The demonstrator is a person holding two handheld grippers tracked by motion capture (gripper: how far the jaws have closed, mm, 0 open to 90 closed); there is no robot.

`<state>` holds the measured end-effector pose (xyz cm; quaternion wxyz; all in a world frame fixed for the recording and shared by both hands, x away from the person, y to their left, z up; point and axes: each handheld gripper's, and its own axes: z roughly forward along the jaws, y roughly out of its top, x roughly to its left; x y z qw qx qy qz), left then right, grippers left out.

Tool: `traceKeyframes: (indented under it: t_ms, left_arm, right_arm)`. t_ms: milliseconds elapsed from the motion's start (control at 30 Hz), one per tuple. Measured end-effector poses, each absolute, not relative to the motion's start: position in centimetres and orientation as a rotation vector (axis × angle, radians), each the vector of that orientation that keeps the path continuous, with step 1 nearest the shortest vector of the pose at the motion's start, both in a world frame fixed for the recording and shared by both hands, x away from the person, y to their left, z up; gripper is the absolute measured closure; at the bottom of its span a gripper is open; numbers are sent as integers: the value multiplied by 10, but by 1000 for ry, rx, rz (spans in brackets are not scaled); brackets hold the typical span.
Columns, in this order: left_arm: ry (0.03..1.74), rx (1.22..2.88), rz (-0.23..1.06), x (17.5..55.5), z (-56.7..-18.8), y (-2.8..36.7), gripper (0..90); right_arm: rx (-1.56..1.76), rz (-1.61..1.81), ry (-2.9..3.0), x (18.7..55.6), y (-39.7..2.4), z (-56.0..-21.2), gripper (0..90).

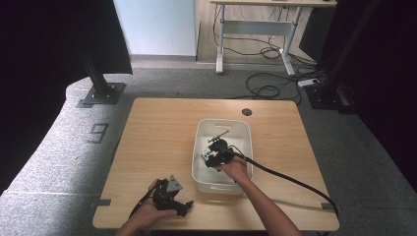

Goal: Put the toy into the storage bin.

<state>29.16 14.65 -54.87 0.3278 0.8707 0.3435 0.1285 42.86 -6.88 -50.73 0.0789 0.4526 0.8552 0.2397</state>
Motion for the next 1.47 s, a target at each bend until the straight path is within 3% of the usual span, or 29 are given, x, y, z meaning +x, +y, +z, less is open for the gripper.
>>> traceKeyframes:
  t_ms: [633, 1000, 1467]
  left_arm:
    - [897, 2281, 334, 292, -549, 146, 0]
    - [897, 2281, 335, 292, -549, 146, 0]
    - [898, 2280, 333, 292, -549, 146, 0]
  right_arm:
    - [1294, 922, 2663, 420, -70, -493, 425]
    - [1161, 1160, 2360, 376, -149, -444, 422]
    - [1187, 1283, 2137, 324, -243, -457, 367]
